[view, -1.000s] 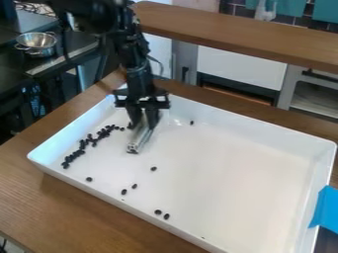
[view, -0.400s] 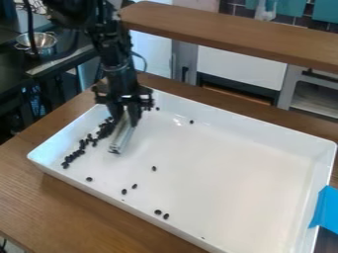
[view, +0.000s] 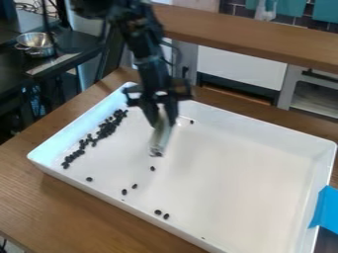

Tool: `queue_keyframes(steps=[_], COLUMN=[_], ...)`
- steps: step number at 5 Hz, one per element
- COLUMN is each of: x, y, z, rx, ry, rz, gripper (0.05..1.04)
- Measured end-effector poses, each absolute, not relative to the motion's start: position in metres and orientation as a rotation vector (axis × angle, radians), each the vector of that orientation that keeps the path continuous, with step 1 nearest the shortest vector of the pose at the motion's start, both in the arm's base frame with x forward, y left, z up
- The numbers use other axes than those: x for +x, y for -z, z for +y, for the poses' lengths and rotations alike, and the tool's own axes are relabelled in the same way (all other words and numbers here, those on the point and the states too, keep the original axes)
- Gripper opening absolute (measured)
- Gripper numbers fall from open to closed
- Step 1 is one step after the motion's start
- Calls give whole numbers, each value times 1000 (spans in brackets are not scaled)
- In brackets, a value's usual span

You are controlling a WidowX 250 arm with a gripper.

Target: Sweep into pile

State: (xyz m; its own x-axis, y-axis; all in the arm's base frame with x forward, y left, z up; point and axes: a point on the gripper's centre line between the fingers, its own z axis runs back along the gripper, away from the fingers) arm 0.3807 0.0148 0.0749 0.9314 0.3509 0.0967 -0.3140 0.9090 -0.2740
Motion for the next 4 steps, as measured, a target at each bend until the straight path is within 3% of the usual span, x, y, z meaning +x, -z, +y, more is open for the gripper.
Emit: queue_keyframes(steps=[1,2,4], x=[369,360,342], y=[-72,-65,-36], z=[-35,-85,-122], rx=[-247,-211,-194], ry=[-357,-344,-298], rz=[-47,-43,-106], gripper=[364,364,364])
